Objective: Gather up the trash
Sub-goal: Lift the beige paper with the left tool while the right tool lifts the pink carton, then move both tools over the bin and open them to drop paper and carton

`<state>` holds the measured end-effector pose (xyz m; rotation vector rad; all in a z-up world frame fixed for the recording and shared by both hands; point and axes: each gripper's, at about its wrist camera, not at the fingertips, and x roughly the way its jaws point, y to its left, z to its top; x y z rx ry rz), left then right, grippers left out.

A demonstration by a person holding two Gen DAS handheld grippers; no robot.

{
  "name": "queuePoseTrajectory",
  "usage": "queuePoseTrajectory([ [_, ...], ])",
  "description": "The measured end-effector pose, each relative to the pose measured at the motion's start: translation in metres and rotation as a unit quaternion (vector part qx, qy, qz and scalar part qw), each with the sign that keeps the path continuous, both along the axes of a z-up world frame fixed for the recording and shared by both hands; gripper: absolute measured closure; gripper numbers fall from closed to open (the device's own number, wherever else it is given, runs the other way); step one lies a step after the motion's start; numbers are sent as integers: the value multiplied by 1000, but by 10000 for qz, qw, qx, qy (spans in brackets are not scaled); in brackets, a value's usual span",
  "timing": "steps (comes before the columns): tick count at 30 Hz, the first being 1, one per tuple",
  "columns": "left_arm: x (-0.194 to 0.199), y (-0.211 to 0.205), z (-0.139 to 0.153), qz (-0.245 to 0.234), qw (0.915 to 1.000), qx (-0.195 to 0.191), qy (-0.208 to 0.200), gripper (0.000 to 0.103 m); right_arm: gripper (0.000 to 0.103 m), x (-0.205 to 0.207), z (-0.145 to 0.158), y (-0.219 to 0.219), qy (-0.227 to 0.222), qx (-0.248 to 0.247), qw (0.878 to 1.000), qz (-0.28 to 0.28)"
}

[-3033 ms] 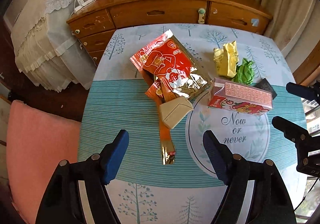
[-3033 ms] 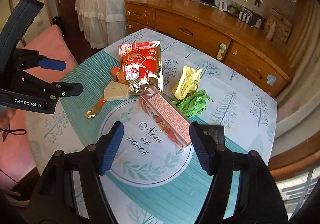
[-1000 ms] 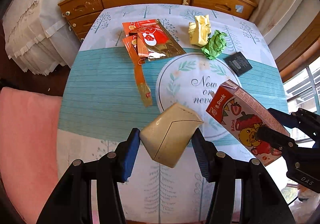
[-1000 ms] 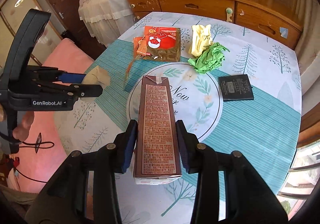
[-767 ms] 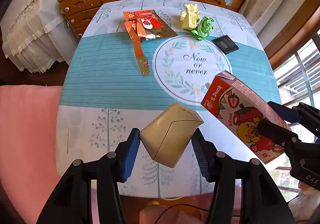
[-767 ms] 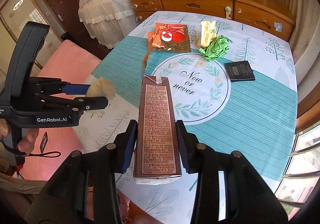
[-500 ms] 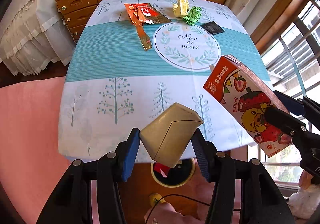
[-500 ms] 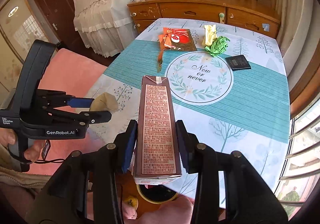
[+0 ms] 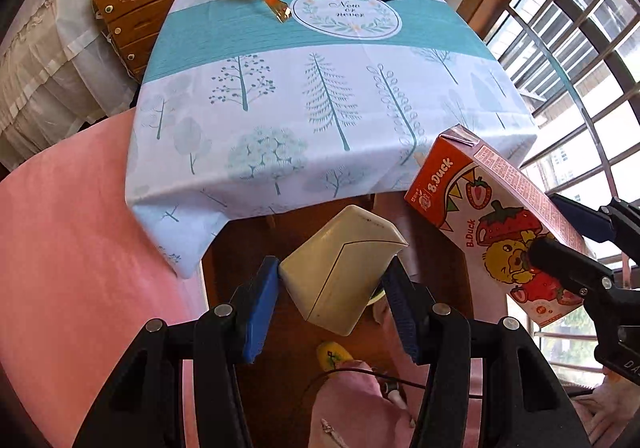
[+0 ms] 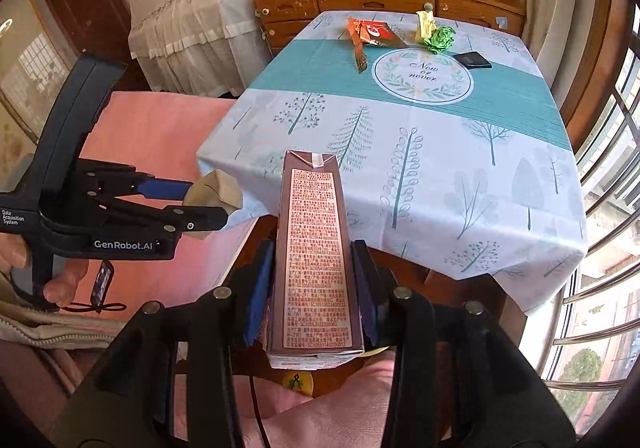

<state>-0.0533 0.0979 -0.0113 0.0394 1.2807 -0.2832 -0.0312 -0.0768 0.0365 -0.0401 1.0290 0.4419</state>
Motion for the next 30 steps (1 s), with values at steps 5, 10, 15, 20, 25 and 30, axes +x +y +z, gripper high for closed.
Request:
queuePoseTrajectory([
  [5, -9, -20, -22, -62, 9994, -184, 279, 50, 67, -29, -12, -3, 344, -183, 9992, -102],
  [10, -16, -47, -73, -137, 9972, -53, 729, 50, 67, -27, -49, -26, 752, -156, 9963, -393],
  [15, -11, -71, -152, -84, 9939, 134, 1088, 50, 67, -18, -129, -65, 1385, 118, 9834, -1168],
  [20, 4, -93, -234, -62, 9919, 312, 1228, 50, 67, -8, -227, -90, 1861, 177, 9697, -1573],
  [25, 26, -103, -301, -39, 9922, 217, 1223, 50, 66, 11, -300, -96, 1896, 277, 9679, -1624],
  [30, 42, -89, -351, 245, 9907, 45, 1334, 32, 37, 26, -368, -101, 1974, 539, 9620, -1807],
])
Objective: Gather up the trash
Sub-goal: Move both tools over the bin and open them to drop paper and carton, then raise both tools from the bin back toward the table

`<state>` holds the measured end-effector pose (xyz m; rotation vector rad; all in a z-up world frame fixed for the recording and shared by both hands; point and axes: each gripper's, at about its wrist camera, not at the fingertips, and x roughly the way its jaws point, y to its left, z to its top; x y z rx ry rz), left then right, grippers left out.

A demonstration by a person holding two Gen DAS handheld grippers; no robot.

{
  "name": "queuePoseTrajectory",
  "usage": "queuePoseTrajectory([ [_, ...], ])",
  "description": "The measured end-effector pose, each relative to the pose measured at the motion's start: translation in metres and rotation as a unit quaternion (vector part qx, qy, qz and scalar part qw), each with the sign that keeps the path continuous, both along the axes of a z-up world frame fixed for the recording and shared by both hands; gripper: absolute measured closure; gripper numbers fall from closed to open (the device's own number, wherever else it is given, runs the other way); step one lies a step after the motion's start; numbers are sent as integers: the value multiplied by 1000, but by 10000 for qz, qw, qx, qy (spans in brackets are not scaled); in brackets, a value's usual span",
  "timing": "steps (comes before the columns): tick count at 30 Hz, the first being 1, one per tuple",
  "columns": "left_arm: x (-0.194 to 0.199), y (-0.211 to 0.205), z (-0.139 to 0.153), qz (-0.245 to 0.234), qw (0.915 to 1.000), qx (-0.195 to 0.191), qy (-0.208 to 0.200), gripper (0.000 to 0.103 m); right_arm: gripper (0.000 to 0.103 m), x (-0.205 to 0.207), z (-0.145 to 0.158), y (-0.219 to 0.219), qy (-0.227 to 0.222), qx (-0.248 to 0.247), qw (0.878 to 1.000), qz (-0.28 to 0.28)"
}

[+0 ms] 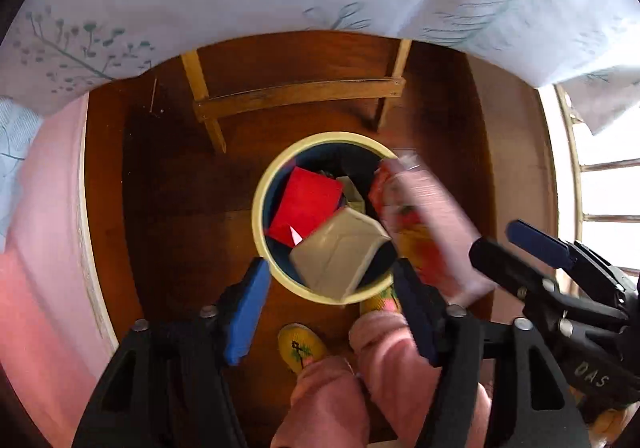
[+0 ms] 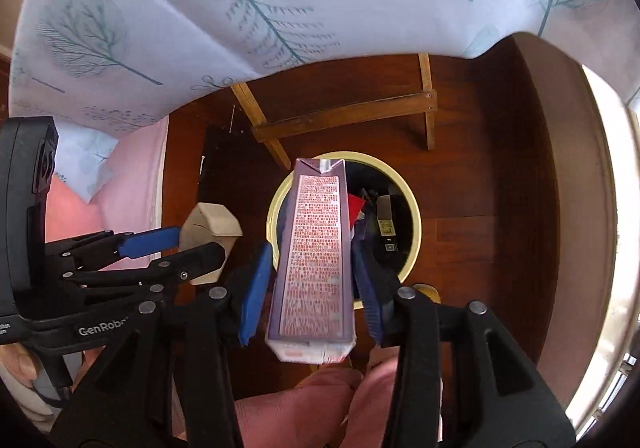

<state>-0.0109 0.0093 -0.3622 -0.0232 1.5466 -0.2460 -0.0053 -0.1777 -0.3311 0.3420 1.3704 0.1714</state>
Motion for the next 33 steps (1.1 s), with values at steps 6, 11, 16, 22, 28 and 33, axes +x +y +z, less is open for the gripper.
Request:
queuePoseTrajectory([
  [6, -2, 20, -27, 183, 9995, 208, -142, 17, 27, 2, -53, 0, 48, -86, 9999, -107],
  [11, -15, 45, -10, 485, 9985, 158, -207, 17, 27, -9, -49, 4, 18, -86, 10000, 0],
  [16, -23, 55, 28, 589, 9977, 183, -287, 17, 27, -22, -16, 9, -52, -159, 9998, 140],
  [22, -32, 48, 107, 408, 9974, 214, -552, 17, 27, -30, 49, 20, -158, -302, 9992, 210],
  [28, -41, 46, 207, 192, 9955, 91, -921, 17, 27, -37, 137, 32, -439, -372, 9978, 321],
  [33, -51, 51, 282, 94, 9912, -3, -1323, 17, 27, -44, 213, 41, -797, -418, 9950, 421],
])
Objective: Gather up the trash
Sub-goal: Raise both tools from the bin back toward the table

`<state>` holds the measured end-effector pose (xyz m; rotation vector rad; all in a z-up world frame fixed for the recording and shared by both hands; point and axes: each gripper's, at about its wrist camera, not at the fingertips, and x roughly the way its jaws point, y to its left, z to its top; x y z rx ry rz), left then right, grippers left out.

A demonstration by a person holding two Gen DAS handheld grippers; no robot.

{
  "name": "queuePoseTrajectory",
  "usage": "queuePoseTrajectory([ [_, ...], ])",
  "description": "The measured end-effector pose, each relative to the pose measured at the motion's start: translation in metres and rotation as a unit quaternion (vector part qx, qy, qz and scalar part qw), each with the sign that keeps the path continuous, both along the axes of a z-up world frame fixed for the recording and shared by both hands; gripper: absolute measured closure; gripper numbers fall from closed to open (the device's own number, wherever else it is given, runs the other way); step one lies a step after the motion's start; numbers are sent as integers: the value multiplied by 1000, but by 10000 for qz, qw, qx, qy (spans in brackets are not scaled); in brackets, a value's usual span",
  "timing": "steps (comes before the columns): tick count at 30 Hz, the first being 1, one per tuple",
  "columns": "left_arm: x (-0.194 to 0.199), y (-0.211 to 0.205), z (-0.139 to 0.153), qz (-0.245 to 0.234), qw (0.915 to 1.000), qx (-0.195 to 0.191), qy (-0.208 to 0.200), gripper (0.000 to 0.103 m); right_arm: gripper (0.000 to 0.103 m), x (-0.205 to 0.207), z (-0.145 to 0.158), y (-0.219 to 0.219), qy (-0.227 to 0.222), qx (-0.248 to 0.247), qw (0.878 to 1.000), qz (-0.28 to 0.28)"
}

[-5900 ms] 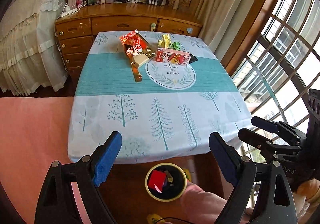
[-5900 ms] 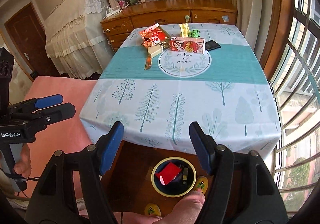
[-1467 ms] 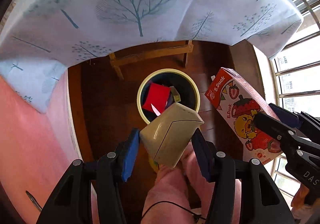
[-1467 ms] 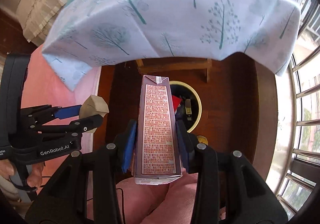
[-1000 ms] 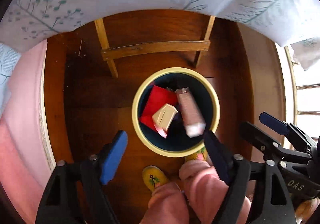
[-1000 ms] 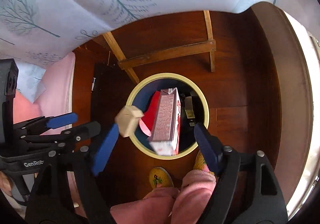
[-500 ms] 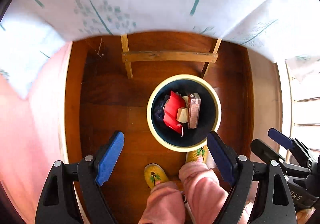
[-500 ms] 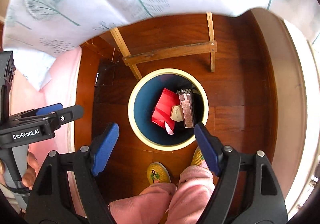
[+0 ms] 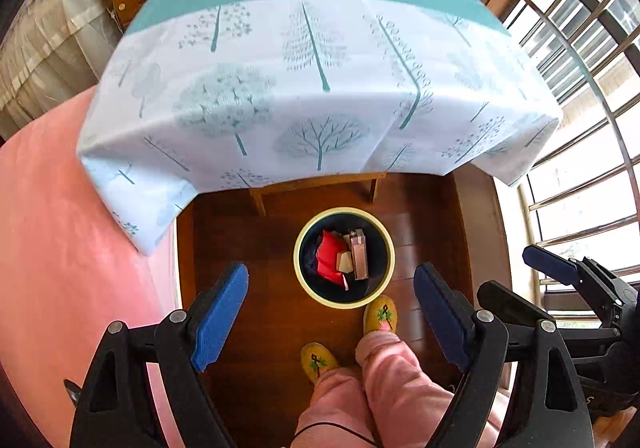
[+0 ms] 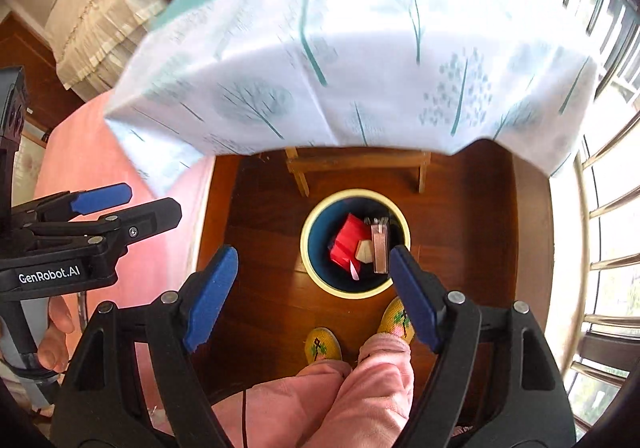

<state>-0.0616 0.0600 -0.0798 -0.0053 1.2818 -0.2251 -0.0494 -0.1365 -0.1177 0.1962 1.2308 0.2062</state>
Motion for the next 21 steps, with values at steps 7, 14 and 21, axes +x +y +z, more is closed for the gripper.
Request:
queuePoseTrajectory([
  [7, -16, 17, 75, -135, 9988, -78, -467, 17, 27, -9, 87, 9, -441, -6, 9990, -57],
  [14, -28, 33, 123, -196, 9966, -166, -779, 17, 27, -9, 153, 18, -887, -102, 9960, -45],
  [21, -29, 36, 155, -313, 9931, -240, -1105, 17, 27, -8, 200, 27, -1406, -203, 9899, -6],
])
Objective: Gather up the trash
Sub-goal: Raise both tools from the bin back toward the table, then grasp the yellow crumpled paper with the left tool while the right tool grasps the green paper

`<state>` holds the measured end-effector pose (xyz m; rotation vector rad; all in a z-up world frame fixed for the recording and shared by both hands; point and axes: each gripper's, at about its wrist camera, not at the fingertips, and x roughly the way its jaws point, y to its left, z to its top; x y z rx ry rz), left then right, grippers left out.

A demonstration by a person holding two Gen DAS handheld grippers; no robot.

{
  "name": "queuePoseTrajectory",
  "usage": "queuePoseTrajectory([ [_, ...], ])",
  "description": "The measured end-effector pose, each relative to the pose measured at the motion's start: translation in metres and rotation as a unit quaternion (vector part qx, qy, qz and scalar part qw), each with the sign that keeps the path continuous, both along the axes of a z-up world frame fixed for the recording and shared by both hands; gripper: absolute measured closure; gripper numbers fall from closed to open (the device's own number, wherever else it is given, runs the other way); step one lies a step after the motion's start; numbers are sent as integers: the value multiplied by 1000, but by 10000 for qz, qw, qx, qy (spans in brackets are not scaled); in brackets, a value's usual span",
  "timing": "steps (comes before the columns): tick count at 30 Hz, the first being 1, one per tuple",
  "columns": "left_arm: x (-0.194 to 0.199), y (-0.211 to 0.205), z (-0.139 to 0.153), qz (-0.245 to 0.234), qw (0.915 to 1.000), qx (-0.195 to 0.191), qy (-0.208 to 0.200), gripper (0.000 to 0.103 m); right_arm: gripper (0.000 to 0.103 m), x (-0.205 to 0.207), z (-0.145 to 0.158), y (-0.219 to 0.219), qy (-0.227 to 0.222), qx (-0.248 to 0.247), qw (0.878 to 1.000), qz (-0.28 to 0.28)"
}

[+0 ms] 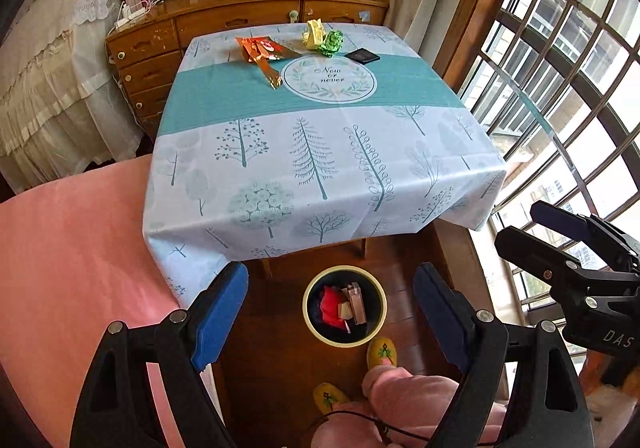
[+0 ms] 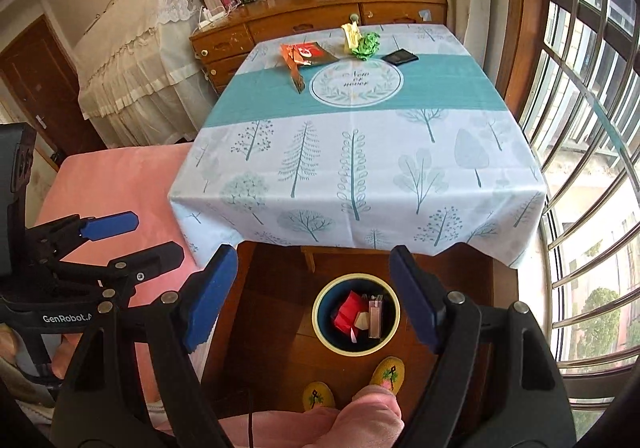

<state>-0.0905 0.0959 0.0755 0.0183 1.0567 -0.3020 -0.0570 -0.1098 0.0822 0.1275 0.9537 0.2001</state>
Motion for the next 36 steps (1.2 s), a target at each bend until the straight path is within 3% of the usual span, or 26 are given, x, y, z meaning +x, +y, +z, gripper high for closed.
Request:
queuePoseTrajectory([
  [11, 16, 5, 45, -2, 9983, -47, -580, 17, 27, 13, 42, 27, -537, -274, 9980, 201],
  [20, 76, -11, 61, 89, 9970, -8, -764, 17, 32, 66, 43, 21, -650, -413, 9967, 238],
  [25, 144, -30, 57, 348, 9964, 92, -769, 20, 34, 134, 30, -3, -550, -223, 9977, 322],
  [27, 179, -41, 52, 503, 9962, 166, -694, 20, 40, 172, 21, -16, -495, -61, 9979, 408],
  [33, 305, -81, 21, 775, 9967, 212, -149, 25, 43, 295, -10, -62, -82, 205, 9975, 667],
  [36, 368, -102, -1, 919, 9955, 219, 79, 33, 43, 358, -25, -91, 60, 337, 9965, 759],
])
